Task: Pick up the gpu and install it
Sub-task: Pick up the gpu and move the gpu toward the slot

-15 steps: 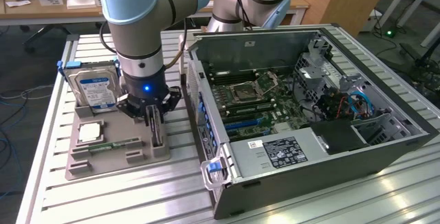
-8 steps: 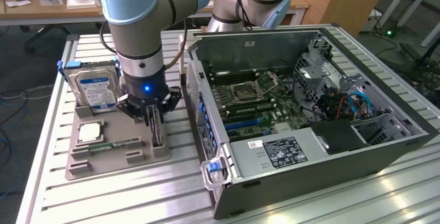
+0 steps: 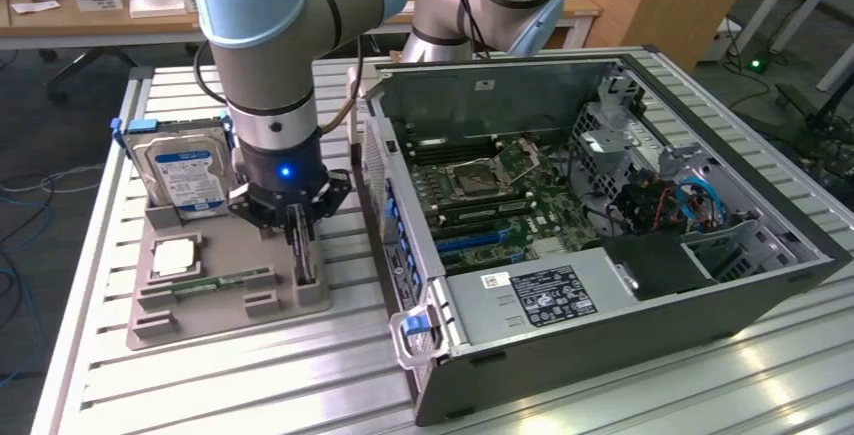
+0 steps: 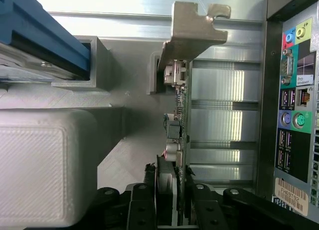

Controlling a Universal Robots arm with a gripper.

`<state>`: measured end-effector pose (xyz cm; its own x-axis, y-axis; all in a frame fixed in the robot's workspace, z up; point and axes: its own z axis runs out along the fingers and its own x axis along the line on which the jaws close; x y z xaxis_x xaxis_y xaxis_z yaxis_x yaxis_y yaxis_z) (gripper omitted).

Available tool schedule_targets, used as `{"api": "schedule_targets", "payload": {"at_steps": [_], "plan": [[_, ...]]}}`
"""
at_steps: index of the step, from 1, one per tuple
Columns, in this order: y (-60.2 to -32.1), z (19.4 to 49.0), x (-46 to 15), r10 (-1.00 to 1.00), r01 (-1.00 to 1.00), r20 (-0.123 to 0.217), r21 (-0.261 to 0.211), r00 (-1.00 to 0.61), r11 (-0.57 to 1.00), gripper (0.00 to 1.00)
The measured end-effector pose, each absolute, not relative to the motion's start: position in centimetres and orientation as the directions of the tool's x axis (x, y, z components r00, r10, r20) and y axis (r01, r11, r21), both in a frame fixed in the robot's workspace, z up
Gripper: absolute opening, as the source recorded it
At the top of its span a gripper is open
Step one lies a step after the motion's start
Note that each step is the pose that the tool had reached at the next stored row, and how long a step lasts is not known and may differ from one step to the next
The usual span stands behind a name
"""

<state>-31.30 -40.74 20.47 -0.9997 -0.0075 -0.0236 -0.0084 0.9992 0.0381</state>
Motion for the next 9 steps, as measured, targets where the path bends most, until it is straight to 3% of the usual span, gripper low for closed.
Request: {"api": "schedule_targets", "payload": {"at_steps": [3, 9], "plan": [[-40.74, 20.46, -31.29, -0.007, -0.008, -0.024, 0.038, -1.000, 0.999, 0.28], [-40.74, 20.45, -31.29, -0.007, -0.008, -0.024, 0.038, -1.000, 0.999, 0.28]]}}
